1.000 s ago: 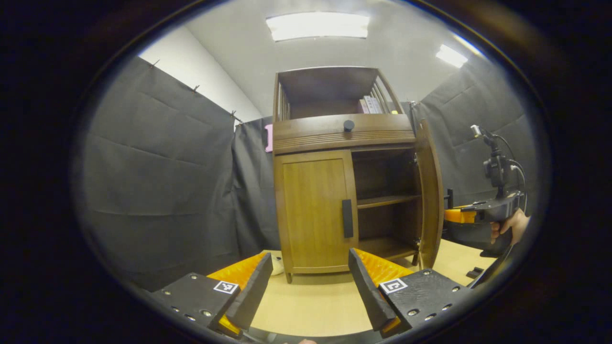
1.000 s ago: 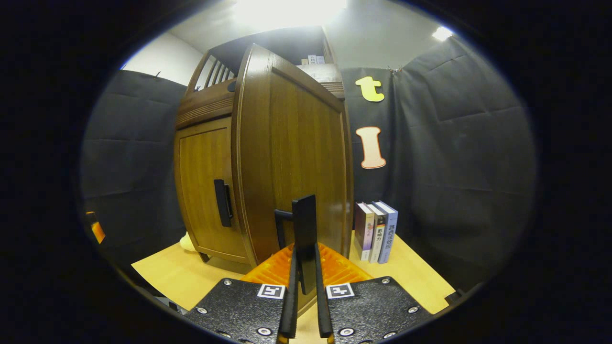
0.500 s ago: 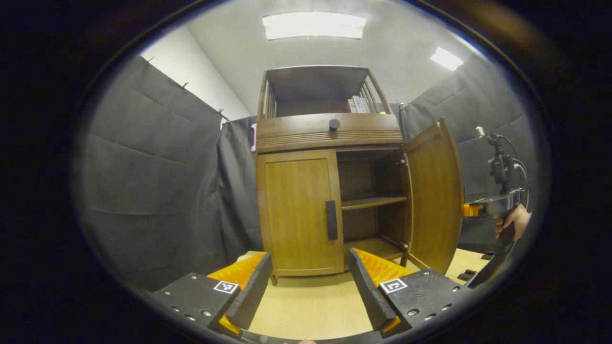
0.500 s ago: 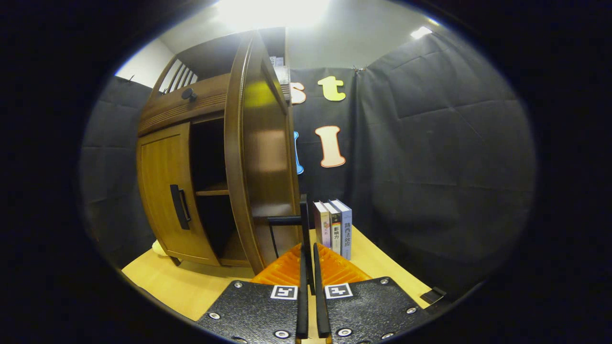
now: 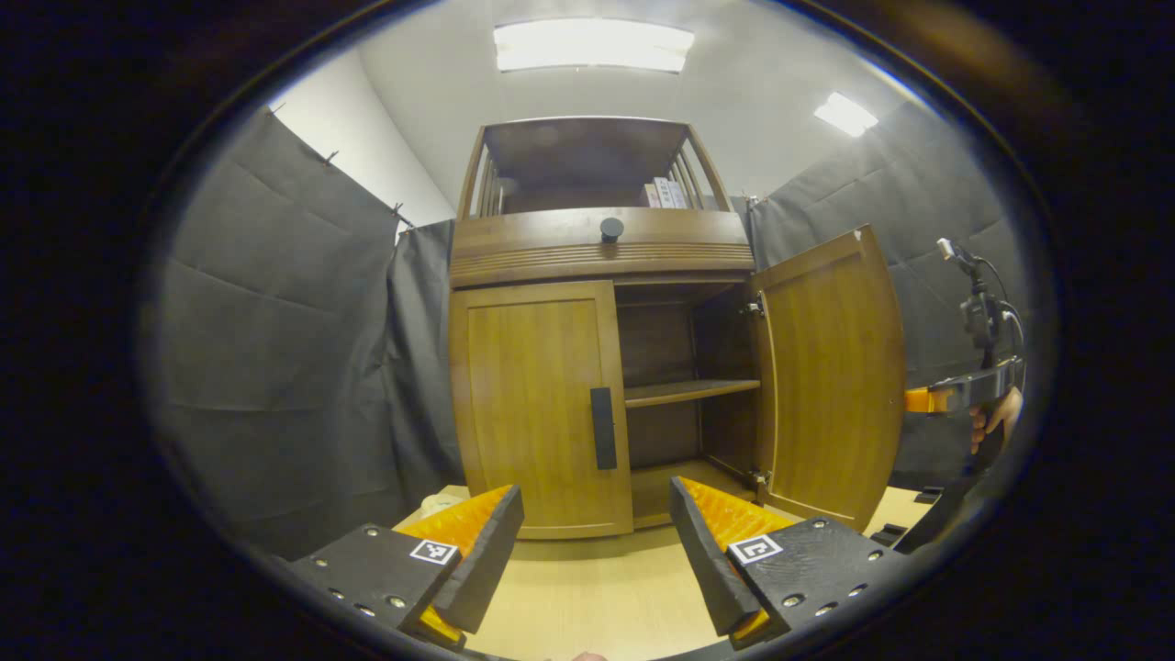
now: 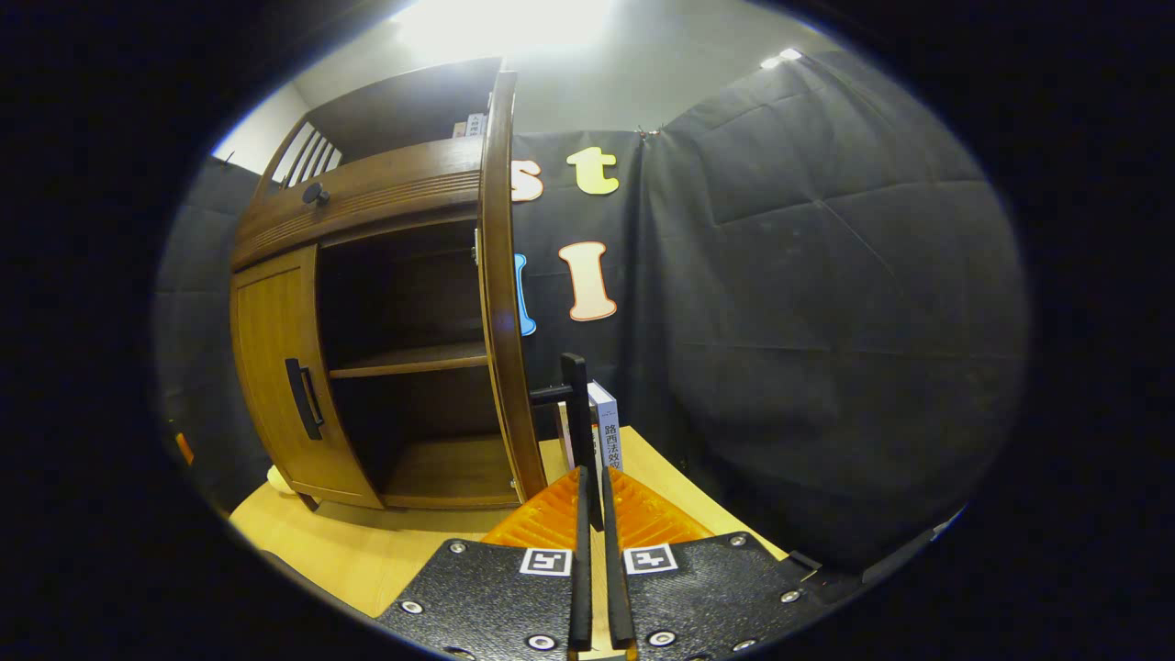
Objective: Open the right door of the double-door shoe cabinet with the right hand, and open the left door with the left hand.
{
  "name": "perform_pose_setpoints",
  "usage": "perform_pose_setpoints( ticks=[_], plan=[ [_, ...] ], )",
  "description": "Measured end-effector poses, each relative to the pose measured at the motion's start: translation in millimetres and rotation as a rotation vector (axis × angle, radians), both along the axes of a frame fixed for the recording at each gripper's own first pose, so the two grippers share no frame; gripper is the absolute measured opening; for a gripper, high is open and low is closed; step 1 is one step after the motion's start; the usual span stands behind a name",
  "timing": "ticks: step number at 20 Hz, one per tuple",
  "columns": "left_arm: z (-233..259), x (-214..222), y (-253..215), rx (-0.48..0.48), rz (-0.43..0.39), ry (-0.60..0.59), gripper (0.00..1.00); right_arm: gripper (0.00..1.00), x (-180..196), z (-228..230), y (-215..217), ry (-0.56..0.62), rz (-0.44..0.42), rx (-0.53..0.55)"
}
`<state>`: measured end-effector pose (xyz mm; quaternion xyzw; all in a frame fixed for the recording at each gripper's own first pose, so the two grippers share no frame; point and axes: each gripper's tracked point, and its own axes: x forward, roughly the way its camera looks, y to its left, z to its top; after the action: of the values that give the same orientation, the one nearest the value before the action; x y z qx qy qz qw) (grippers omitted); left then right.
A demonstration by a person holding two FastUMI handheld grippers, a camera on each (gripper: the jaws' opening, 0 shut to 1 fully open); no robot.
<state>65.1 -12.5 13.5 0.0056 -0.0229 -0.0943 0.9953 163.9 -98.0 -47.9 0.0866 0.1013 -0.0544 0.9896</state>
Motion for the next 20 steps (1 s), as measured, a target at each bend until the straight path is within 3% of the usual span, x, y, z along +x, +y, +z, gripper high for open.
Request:
perform_pose_setpoints(
  ticks=[1,2,3,4,7,8,10,12,13,14,17,19,20],
  plan=[
    [1.4,8.2,-3.4,0.004,-0.007,-0.003,0.91,0.00,0.8,-1.2,-1.5,0.000,-0.004,0.001],
    [3.8,17.9,-7.7,0.005,-0.011,-0.006,0.91,0.07,0.7,2.3,-1.2,-0.010,-0.004,-0.001],
    [6.4,31.7,-12.0,0.001,-0.014,-0.010,0.91,0.07,-0.8,7.9,-2.1,-0.024,-0.004,-0.008],
    [9.2,46.1,-16.3,-0.004,-0.015,-0.014,0.91,0.00,-2.8,11.6,-3.8,-0.035,-0.002,-0.020],
    [14.4,88.4,-27.0,-0.017,-0.017,-0.015,0.91,0.12,-14.8,24.9,-7.3,-0.070,0.010,-0.072],
    [15.0,100.8,-30.5,-0.026,-0.016,-0.009,0.91,0.21,-18.2,28.7,-9.1,-0.082,0.006,-0.089],
    [15.6,123.2,-31.9,-0.039,-0.011,-0.001,0.96,0.55,-25.0,37.0,-14.8,-0.107,-0.011,-0.120],
    [13.2,143.1,-32.7,-0.042,-0.004,0.006,0.91,0.89,-33.1,40.6,-17.6,-0.116,-0.032,-0.131],
    [10.0,154.3,-32.2,-0.038,0.003,0.011,0.91,0.94,-37.6,42.7,-15.1,-0.118,-0.027,-0.129],
    [8.1,164.5,-33.2,-0.036,0.009,0.016,0.96,0.92,-41.2,44.7,-11.9,-0.119,-0.021,-0.130],
    [-4.1,196.4,-32.1,-0.051,0.026,0.049,0.91,0.94,-51.1,45.8,-14.5,-0.120,-0.028,-0.160],
    [-10.2,214.4,-29.1,-0.064,0.040,0.065,0.96,0.94,-53.4,42.7,-14.1,-0.110,-0.028,-0.158],
    [-11.2,223.7,-29.0,-0.065,0.046,0.067,0.91,0.94,-54.6,38.5,-12.4,-0.101,-0.025,-0.149]
  ],
)
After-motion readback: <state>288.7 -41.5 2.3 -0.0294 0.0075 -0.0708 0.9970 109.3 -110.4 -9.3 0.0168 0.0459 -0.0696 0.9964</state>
